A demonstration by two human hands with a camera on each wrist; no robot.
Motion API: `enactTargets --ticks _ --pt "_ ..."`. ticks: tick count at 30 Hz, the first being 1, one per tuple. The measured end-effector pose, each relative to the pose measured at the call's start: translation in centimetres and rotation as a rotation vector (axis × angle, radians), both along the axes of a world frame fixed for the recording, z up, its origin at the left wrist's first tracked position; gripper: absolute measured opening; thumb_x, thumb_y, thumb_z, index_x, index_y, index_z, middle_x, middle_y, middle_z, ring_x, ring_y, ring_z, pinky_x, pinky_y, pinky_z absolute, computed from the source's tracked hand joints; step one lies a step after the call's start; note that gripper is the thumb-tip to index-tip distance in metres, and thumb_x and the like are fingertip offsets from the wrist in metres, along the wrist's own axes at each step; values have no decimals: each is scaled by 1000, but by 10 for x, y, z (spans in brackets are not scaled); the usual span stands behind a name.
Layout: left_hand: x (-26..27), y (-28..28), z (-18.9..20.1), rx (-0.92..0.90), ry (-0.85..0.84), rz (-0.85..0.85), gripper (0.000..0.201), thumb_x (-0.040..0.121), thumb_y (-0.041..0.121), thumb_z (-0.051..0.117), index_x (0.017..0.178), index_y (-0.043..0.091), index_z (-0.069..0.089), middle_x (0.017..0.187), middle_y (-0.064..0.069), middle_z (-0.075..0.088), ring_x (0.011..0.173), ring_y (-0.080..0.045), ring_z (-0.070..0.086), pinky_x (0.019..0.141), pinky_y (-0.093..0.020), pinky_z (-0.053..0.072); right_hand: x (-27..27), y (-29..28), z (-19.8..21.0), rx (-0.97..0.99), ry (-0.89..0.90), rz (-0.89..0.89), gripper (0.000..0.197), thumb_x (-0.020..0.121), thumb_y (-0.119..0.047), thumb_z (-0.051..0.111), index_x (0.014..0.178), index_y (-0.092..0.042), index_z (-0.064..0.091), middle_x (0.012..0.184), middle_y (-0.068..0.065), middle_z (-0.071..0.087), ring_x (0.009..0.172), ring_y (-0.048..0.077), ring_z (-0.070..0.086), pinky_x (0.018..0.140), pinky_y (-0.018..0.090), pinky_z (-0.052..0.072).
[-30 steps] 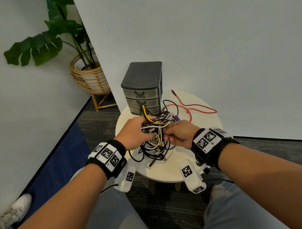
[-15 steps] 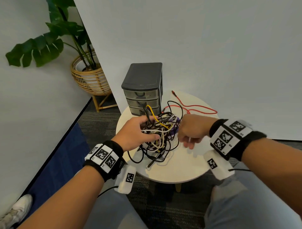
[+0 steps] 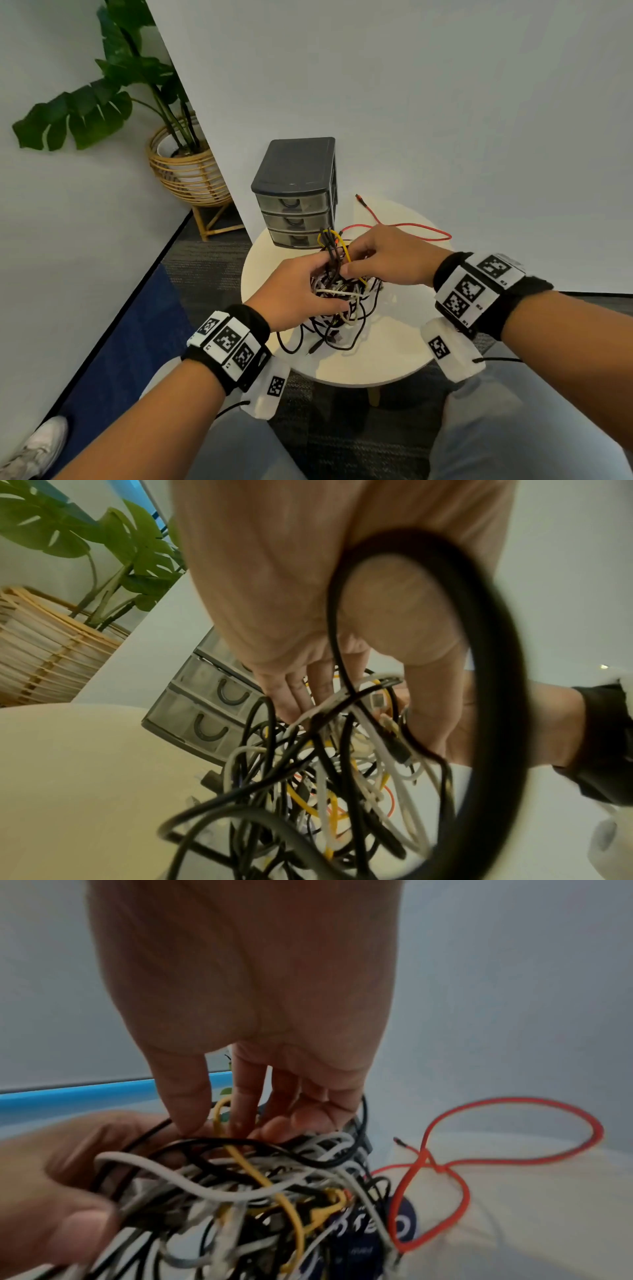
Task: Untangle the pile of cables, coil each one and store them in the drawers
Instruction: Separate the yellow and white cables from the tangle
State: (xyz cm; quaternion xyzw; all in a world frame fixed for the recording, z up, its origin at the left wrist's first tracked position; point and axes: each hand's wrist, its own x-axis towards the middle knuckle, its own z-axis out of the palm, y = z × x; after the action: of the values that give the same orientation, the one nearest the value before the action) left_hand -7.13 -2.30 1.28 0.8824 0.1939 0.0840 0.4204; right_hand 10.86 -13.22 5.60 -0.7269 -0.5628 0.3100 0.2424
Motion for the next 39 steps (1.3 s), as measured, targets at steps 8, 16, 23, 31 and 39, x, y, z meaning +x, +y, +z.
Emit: enactTargets --ticks 8,16,23,31,39 --pt "0 -7 2 -7 2 -6 83 77 28 90 133 58 37 116 35 57 108 25 52 88 1 38 -7 -5 -3 -114 134 -18 42 91 -54 66 93 -14 79 83 3 72 78 17 61 77 32 46" --pt "1 -5 -4 -54 40 60 68 100 22 65 159 29 31 138 1 62 125 -8 58 112 -30 44 -5 -5 -16 -76 115 -237 10 82 -12 74 92 -8 73 91 14 71 79 21 61 71 35 50" --pt "2 -2 -10 -18 61 72 72 96 14 68 158 28 33 140 0 60 127 -8 57 109 -22 43 -8 -11 -25 184 -31 -223 65 81 -2 76 118 -29 30 84 1 63 67 14 64 51 22 46" --pt "3 0 -5 -97 29 87 82 90 11 76 158 32 34 130 7 64 116 0 60 93 -5 44 -10 -8 -26 9 -251 -67 4 90 -28 71 92 -27 74 97 -6 41 89 18 51 71 27 43" --pt "7 -6 3 -195 -66 127 74 96 -13 48 150 36 40 125 2 63 106 -8 68 94 -26 54 -25 -1 -23 -78 -85 -159 41 89 -39 72 55 -21 57 74 2 55 67 15 51 58 27 34"
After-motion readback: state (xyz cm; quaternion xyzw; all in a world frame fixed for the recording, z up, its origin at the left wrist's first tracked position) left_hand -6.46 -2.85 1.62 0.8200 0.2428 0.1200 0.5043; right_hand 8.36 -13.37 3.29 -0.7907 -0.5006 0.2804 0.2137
